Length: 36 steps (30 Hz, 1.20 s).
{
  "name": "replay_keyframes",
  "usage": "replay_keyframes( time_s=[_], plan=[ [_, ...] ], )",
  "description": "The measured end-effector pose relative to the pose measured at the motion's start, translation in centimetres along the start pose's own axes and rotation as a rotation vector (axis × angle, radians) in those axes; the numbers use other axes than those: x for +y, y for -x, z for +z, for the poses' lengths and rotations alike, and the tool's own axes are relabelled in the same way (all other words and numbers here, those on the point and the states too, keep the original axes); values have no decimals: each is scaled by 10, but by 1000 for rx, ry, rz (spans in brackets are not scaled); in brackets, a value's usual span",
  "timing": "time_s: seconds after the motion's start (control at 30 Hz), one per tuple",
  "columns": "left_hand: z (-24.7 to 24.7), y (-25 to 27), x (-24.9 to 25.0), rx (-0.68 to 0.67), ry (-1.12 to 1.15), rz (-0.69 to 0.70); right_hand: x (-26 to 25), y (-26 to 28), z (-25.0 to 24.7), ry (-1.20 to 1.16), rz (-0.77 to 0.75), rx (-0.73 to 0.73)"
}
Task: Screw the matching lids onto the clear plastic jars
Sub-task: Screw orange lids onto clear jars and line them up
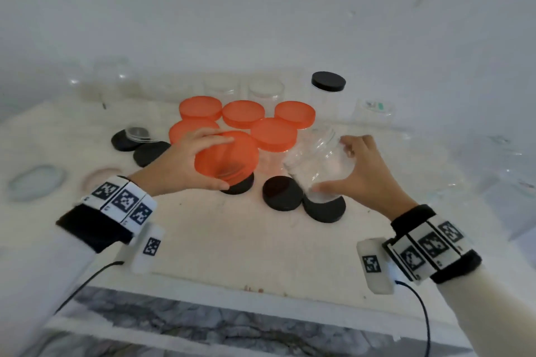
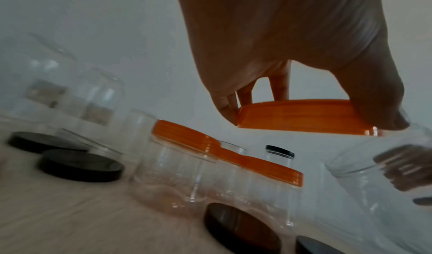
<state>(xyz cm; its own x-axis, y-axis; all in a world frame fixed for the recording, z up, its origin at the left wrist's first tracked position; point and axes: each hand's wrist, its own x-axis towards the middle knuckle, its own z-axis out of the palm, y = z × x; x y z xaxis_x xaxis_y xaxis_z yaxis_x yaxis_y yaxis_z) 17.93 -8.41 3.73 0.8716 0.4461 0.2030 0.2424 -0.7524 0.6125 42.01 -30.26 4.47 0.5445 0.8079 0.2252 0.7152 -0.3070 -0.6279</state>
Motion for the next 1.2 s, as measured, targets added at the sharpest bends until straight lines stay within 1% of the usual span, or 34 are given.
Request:
replay_keyframes(
  time_s=[0.07, 0.17, 0.27, 0.33, 0.4, 0.5, 0.63, 0.7, 0.9, 1.1, 1.2],
  plan=[
    [-10, 15, -6, 51, 33, -62, -8, 1, 20, -21, -32, -101],
    [-19, 34, -12, 71, 39, -115, -22, 0, 46, -134, -59, -204],
    [-25, 45, -18, 106, 79, -135, -38, 0, 66, -243, -60, -320],
    [-29, 49, -21, 130, 98, -136, -44, 0, 77, -264, -52, -401],
    [-31, 53, -22, 131, 94, -127, -48, -1, 87, -258, -47, -446],
    [-32, 55, -22, 122, 90, -113, -52, -2, 99, -235, -31, -492],
    [-26, 54, -21, 104, 138, -99, -52, -2, 108, -340, 24, -557],
    [-20, 52, -20, 82, 133, -88, -51, -1, 109, -329, 20, -575],
    [2, 39, -14, -20, 72, -45, -49, -2, 112, -404, 90, -580],
    [18, 27, -7, -134, -30, 20, -46, -4, 114, -408, 79, -596],
    [20, 24, -8, -152, -64, 36, -45, -5, 115, -405, 82, -598]
  ],
)
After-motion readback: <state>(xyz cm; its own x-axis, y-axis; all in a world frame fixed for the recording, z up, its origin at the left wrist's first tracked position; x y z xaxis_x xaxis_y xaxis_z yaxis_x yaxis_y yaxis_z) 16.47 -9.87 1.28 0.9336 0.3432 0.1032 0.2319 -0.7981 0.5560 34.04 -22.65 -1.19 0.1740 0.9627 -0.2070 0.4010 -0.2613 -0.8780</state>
